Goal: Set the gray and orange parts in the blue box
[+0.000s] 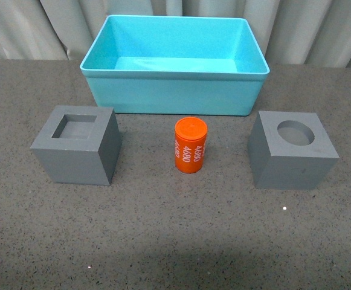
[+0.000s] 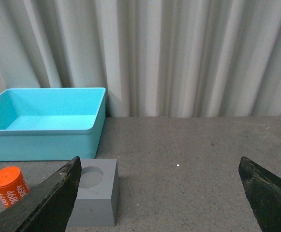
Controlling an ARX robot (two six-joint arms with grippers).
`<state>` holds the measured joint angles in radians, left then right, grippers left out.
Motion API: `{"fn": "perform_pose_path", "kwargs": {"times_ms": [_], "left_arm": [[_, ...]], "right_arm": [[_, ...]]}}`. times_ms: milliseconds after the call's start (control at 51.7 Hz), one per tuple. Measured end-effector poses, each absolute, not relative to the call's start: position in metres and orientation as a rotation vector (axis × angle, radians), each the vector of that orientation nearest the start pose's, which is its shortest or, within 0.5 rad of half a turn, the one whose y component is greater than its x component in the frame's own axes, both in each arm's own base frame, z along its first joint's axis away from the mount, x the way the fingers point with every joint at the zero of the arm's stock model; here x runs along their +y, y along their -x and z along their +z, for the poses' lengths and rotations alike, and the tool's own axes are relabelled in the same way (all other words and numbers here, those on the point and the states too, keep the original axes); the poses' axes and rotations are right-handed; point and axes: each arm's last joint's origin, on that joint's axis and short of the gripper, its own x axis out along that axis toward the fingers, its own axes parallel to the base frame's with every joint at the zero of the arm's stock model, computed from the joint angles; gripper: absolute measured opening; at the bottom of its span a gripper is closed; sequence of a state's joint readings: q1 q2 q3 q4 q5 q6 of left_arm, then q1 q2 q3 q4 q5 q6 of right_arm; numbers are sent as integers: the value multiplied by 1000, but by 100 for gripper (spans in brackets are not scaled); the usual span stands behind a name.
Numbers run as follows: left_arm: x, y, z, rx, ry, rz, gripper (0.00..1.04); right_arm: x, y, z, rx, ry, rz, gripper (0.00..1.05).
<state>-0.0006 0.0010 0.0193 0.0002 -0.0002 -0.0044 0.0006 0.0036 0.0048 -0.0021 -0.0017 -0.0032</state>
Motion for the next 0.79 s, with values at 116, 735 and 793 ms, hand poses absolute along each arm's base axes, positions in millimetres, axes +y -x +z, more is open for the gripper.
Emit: {"fn": "perform_pose_path", "kwargs": {"times_ms": [116, 735, 793], "left_arm": [[0, -97, 170, -19, 4, 0, 98], [0, -97, 170, -19, 4, 0, 98], [0, -97, 170, -19, 4, 0, 98]], "right_arm": [[0, -98, 165, 1, 3, 2, 95], [0, -98, 165, 1, 3, 2, 95], [0, -98, 165, 1, 3, 2, 95]]}}
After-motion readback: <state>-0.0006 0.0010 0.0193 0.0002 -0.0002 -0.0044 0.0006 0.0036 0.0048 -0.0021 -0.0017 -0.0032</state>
